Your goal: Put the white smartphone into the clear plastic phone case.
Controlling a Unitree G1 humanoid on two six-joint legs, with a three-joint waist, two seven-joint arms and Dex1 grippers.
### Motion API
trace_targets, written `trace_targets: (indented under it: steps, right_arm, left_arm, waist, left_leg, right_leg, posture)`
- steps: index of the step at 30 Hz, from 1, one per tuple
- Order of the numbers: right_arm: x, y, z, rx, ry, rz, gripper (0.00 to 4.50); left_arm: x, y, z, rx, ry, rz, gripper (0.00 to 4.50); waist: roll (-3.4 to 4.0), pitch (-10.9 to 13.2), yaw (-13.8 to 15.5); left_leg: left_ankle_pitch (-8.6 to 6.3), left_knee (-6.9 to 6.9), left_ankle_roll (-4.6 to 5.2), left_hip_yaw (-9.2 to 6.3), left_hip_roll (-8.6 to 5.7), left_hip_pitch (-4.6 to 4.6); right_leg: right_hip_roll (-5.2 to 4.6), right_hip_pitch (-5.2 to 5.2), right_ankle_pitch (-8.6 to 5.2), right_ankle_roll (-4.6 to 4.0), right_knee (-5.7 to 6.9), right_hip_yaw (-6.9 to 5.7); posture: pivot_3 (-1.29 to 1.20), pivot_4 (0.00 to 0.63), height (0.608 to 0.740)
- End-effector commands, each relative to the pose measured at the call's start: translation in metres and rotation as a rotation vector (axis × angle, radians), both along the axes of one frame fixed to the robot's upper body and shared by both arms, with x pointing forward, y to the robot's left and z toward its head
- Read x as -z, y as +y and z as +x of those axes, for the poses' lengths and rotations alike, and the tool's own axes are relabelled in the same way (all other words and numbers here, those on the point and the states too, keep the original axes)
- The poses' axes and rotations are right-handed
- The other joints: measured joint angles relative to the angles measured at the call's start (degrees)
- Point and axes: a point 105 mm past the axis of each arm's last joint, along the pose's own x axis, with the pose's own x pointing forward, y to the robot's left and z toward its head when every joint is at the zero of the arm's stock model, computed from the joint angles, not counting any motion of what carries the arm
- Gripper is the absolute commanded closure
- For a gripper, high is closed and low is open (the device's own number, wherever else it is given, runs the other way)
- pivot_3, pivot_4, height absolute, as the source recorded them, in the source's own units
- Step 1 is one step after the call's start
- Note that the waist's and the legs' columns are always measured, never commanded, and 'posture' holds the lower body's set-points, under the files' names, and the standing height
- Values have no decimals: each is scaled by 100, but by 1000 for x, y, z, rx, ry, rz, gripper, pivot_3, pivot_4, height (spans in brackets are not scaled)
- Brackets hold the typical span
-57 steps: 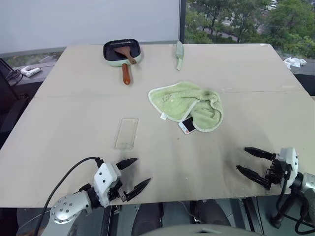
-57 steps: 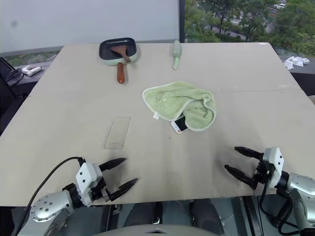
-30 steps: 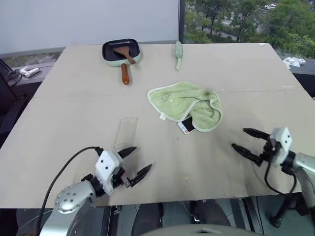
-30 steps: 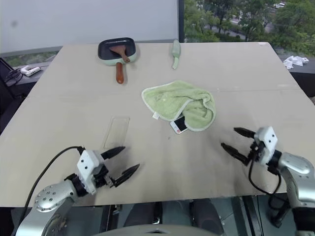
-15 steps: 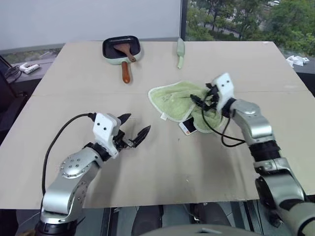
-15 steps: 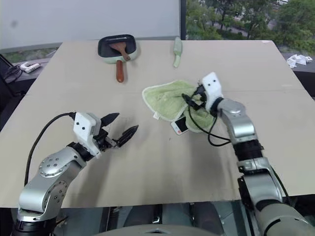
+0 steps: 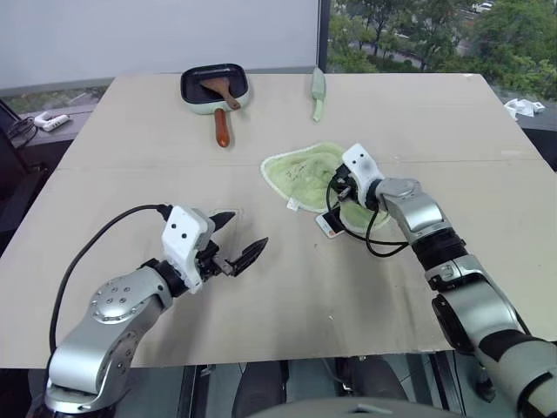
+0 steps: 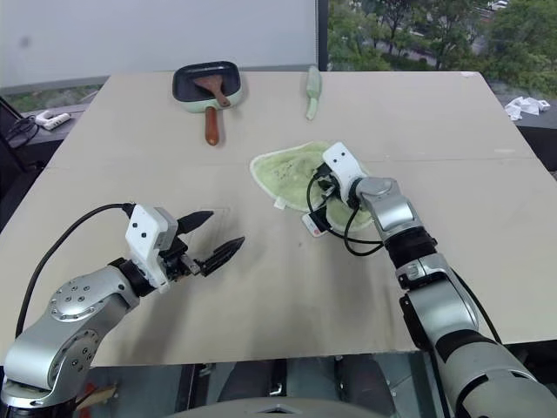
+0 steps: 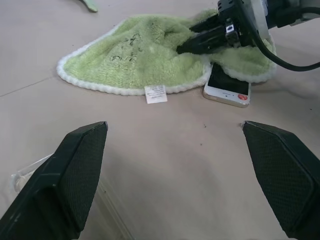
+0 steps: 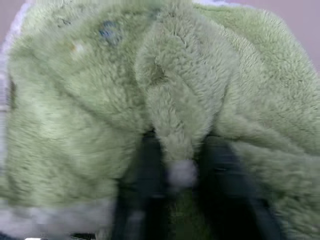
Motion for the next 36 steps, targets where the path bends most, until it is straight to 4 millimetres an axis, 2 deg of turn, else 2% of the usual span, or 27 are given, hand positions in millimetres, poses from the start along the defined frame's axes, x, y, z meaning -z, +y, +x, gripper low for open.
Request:
trace_targets:
  steps: [1,4,6,7,8,10,11,15,16,18,19,22,23,25,26,27,33,36]
  right_arm:
    - [-7,-19,5,61,-58,8,4490]
    - [-31,-32,14,118,-154,61,4490]
    - [-55,-51,24,208,-237,112,4490]
    - [-71,-68,30,285,-282,150,4490]
    - [-88,-91,35,380,-333,180,4490]
    - [-108,-142,40,562,-399,186,4490]
    - [-113,-167,39,644,-413,169,4490]
    - [-110,-242,27,873,-408,73,4490]
    - [-109,-259,21,916,-412,39,4490]
    - [-105,-279,14,941,-386,-1,4490]
    - [-100,-284,11,949,-349,2,3573]
    - [-92,-287,9,937,-294,23,2485]
    - [-91,-286,8,919,-289,14,1888]
    - [-91,-285,7,894,-282,12,1095]
    - [-94,-284,6,881,-282,14,442]
    - [-96,-284,5,873,-282,18,119]
    - [-120,-269,1,720,-311,52,50]
    - [-123,-259,-4,610,-277,49,50]
  left_arm:
    - [-11,-2,0,18,-52,14,0]
    - [-12,-3,2,22,-62,18,0]
    - [-14,-5,3,27,-71,16,0]
    - [-16,-6,4,30,-79,10,0]
    - [-19,-7,5,33,-89,2,0]
    - [-25,-11,8,47,-111,-18,0]
    - [-29,-15,9,60,-122,-33,0]
    - [-40,-33,9,146,-147,-81,0]
    - [-44,-39,9,174,-156,-91,0]
    - [-50,-49,9,217,-168,-106,0]
    - [-52,-54,9,241,-169,-113,0]
    - [-54,-60,9,272,-166,-114,0]
    - [-54,-61,10,277,-166,-111,0]
    - [-54,-61,12,278,-165,-108,0]
    - [-54,-61,13,277,-165,-106,0]
    - [-54,-60,13,276,-165,-105,0]
    - [-51,-53,12,230,-158,-89,0]
    - [-47,-46,11,187,-147,-78,0]
  waist:
    - [0,0,1]
    - [2,2,10]
    - [2,2,7]
    - [2,3,3]
    - [3,5,-4]
    - [17,16,7]
    - [19,18,26]
    - [13,14,26]
    - [13,14,4]
    - [13,14,-46]
    - [17,16,-74]
    - [21,19,-185]
    - [22,19,-197]
    - [22,19,-209]
    - [22,19,-206]
    - [22,19,-199]
    - [23,19,-140]
    - [23,19,-116]
  left_leg:
    - [0,0,-1,0,0,0]
    - [1,0,-2,0,0,-5]
    - [4,0,-7,-1,-2,-8]
    - [5,0,-9,2,-2,-8]
    - [5,0,-9,3,-2,-8]
    - [10,-1,-18,5,-2,-16]
    - [12,-1,-21,4,-4,-19]
    - [12,-10,-21,3,-6,-23]
    - [12,-10,-21,3,-5,-22]
    - [12,-13,-21,7,-5,-19]
    - [12,-13,-21,4,-5,-13]
    - [13,-12,-22,4,-7,-3]
    - [13,-12,-22,2,-7,4]
    - [13,-12,-22,-14,-16,12]
    - [13,-12,-22,-19,-17,12]
    - [13,-11,-22,-18,-17,12]
    - [13,-11,-22,-16,-20,5]
    - [12,-11,-21,-15,-22,2]
  right_leg:
    - [0,0,0,0,0,0]
    - [-1,-1,0,0,-2,0]
    - [-2,-2,0,0,-4,0]
    - [-2,-2,0,0,-5,1]
    - [-2,-3,0,0,-5,2]
    - [-1,-12,0,1,-5,4]
    - [-2,-14,0,1,-5,4]
    - [-3,-13,0,1,-22,3]
    - [-2,-12,-1,1,-22,5]
    - [1,-13,-1,1,-22,18]
    - [7,-13,0,2,-20,30]
    - [12,-14,1,3,-8,54]
    - [17,-14,1,4,-7,64]
    - [29,-14,2,5,-6,86]
    - [29,-14,3,7,-6,87]
    - [28,-14,3,7,-6,88]
    - [22,-14,5,11,-11,86]
    - [19,-14,6,12,-15,85]
  posture:
    - [0,150,740]
    - [0,150,740]
    - [0,150,740]
    - [0,150,740]
    - [0,150,740]
    - [0,150,740]
    - [0,150,740]
    - [0,150,740]
    - [0,150,740]
    - [0,150,740]
    - [0,150,740]
    - [0,150,740]
    - [0,150,740]
    - [0,150,740]
    - [0,150,740]
    - [0,150,740]
    - [0,150,740]
    - [0,150,740]
